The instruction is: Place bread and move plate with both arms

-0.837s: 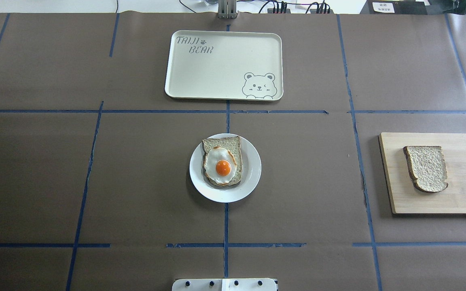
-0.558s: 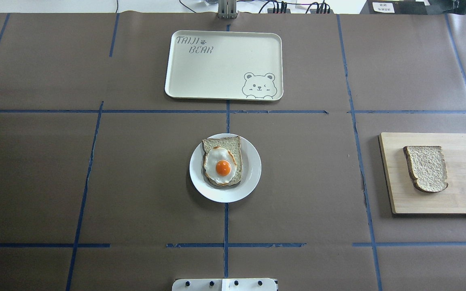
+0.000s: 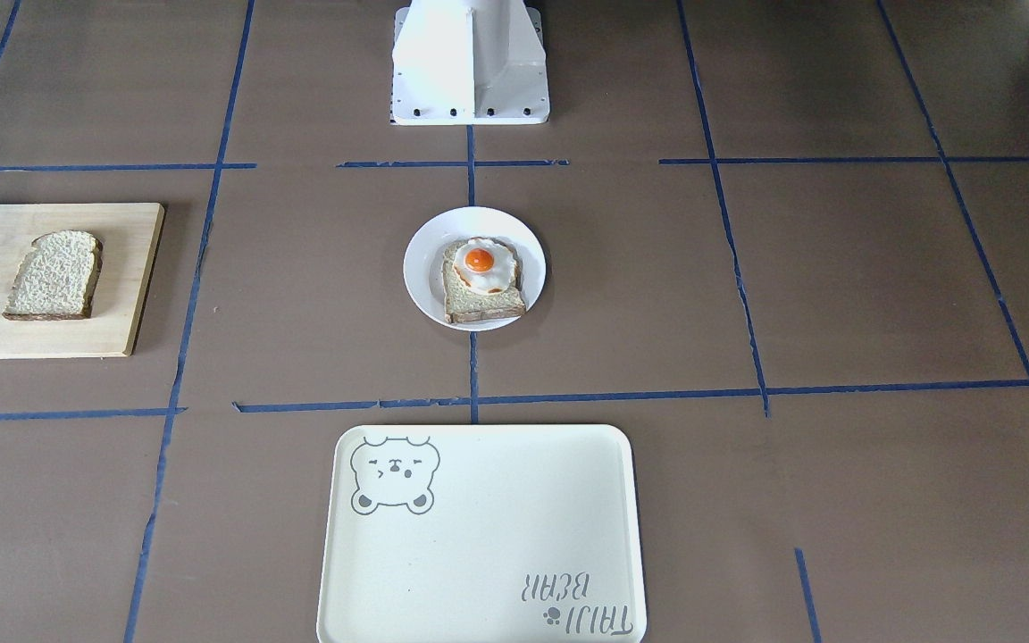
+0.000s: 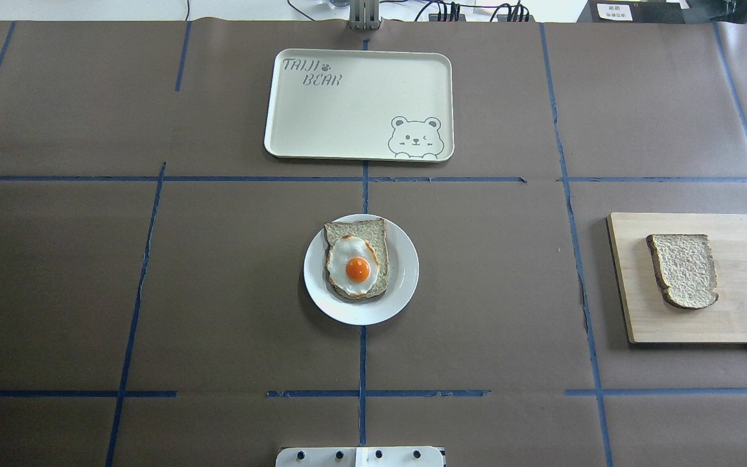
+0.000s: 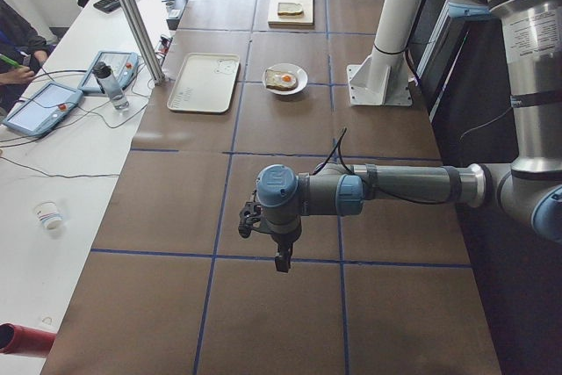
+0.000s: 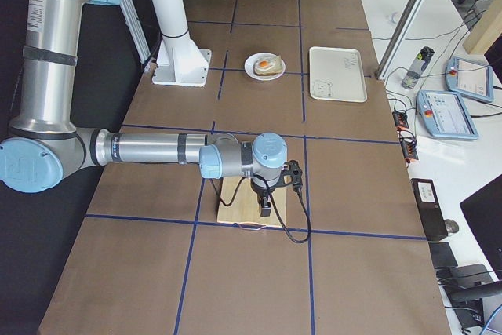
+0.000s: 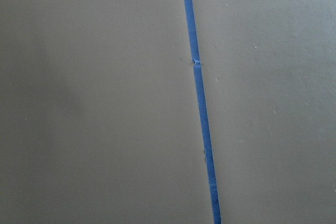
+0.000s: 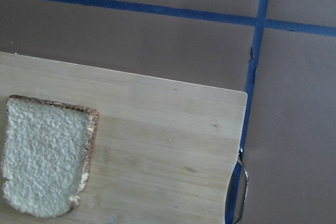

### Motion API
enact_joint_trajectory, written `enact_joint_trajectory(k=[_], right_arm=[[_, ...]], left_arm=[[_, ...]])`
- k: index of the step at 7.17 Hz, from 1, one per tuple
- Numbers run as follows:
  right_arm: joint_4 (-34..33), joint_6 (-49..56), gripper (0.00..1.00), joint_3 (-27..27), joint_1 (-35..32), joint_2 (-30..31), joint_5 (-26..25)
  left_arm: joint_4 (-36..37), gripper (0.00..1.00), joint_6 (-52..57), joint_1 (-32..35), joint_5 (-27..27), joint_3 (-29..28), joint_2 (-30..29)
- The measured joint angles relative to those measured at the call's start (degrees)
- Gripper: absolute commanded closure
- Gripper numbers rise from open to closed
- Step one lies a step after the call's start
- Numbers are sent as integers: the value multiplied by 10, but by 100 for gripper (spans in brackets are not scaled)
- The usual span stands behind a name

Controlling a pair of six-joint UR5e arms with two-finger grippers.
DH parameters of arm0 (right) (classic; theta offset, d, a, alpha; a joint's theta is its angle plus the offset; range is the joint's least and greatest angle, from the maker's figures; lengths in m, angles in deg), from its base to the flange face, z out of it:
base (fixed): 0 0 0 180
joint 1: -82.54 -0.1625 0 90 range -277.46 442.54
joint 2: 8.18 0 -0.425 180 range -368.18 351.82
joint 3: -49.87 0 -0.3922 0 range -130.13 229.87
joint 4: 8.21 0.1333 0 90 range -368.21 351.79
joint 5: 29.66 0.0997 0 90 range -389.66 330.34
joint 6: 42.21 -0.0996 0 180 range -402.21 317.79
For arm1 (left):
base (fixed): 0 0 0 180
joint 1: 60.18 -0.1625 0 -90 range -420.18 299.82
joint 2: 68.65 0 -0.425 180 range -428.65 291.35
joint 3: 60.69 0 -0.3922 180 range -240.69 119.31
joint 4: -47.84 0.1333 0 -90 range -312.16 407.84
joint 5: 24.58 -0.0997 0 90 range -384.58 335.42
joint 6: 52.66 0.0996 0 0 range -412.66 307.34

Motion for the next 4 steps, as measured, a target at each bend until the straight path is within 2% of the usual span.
enact_joint_trajectory(k=[2,4], right_arm=[[167,-205,3,-9,70,18,-1],[307,-369,11,-23,136,31,-28]], left_arm=[[0,0,0,0,0,0,0],[0,0,0,0,0,0,-1]])
